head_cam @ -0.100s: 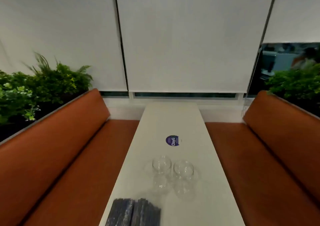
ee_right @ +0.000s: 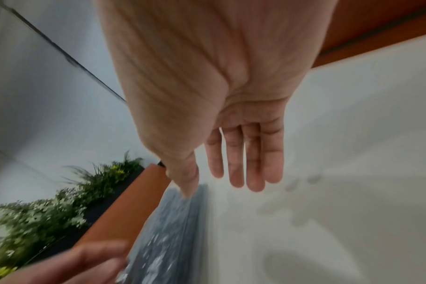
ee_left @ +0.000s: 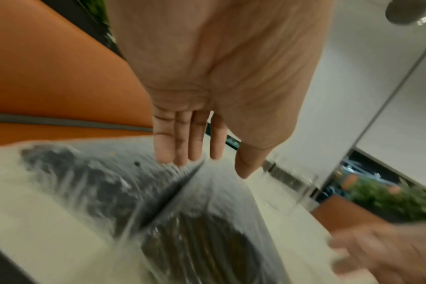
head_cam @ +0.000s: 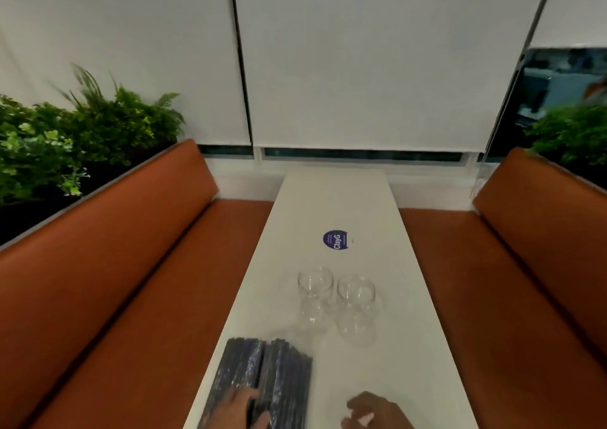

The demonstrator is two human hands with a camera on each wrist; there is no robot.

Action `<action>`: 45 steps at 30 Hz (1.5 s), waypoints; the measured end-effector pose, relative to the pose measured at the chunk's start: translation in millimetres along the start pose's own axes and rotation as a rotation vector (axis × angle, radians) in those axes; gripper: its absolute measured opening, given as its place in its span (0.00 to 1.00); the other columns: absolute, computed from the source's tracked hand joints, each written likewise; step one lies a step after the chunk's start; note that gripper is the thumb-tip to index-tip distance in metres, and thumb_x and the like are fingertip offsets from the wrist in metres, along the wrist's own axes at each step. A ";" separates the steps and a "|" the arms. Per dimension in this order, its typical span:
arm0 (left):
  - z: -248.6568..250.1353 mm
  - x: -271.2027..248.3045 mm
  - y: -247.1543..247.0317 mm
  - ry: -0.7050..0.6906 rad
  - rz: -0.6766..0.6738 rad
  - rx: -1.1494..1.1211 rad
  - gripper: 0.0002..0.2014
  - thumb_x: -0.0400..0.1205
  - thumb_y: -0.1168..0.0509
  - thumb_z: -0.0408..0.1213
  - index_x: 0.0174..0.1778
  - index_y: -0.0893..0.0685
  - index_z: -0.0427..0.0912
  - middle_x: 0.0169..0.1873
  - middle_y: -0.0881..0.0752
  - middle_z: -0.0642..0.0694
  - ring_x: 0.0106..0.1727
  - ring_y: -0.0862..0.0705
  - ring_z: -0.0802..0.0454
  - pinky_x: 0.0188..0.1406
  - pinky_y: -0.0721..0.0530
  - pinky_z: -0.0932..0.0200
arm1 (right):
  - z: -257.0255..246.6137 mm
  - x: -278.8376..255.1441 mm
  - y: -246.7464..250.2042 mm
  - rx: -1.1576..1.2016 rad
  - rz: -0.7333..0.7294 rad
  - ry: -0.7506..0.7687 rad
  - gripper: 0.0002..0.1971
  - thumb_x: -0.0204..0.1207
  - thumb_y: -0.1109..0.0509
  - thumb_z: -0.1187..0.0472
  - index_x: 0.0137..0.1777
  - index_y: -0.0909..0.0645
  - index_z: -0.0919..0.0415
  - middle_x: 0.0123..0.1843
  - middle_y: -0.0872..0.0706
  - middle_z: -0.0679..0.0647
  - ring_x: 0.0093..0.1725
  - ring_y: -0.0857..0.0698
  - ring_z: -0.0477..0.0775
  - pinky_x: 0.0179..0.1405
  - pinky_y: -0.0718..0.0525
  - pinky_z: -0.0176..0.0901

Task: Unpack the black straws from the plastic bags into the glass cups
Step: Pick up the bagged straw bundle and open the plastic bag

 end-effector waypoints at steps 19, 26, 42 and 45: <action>54.5 4.2 -61.8 0.190 -0.015 -0.894 0.27 0.71 0.14 0.49 0.65 0.13 0.51 0.56 0.11 0.46 0.55 0.10 0.51 0.60 0.08 0.46 | -38.8 21.8 -73.2 0.422 -0.282 -0.268 0.24 0.75 0.16 0.53 0.67 0.16 0.59 0.61 0.05 0.56 0.59 0.05 0.57 0.51 0.08 0.50; 93.4 4.2 -40.5 0.031 -0.189 -1.420 0.41 0.63 0.10 0.36 0.71 0.20 0.41 0.61 0.07 0.41 0.63 0.08 0.41 0.66 0.12 0.42 | -50.3 -4.9 -17.4 0.439 -0.406 -0.011 0.24 0.82 0.21 0.61 0.77 0.19 0.54 0.71 0.09 0.54 0.72 0.11 0.57 0.71 0.12 0.55; 155.6 -12.5 9.5 -0.422 -0.180 -1.130 0.54 0.65 0.14 0.16 0.84 0.28 0.53 0.70 0.11 0.45 0.69 0.10 0.45 0.64 0.09 0.50 | -112.1 -43.5 76.6 0.294 0.076 0.410 0.03 0.78 0.19 0.60 0.47 0.05 0.53 0.46 0.03 0.52 0.47 0.06 0.47 0.51 0.10 0.36; 156.0 -16.9 36.2 -0.570 -0.023 -0.912 0.64 0.57 0.06 0.38 0.85 0.35 0.68 0.81 0.26 0.58 0.73 0.14 0.50 0.68 0.10 0.43 | -112.4 -50.1 81.6 0.334 0.069 0.407 0.04 0.78 0.20 0.66 0.46 0.05 0.57 0.45 0.02 0.53 0.45 0.06 0.44 0.48 0.10 0.34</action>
Point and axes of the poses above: each hand's wrist, its own x-axis towards the middle knuckle, its own y-axis out of the back of the hand, z = x × y, the point moved 2 cm from there along x, towards the middle knuckle
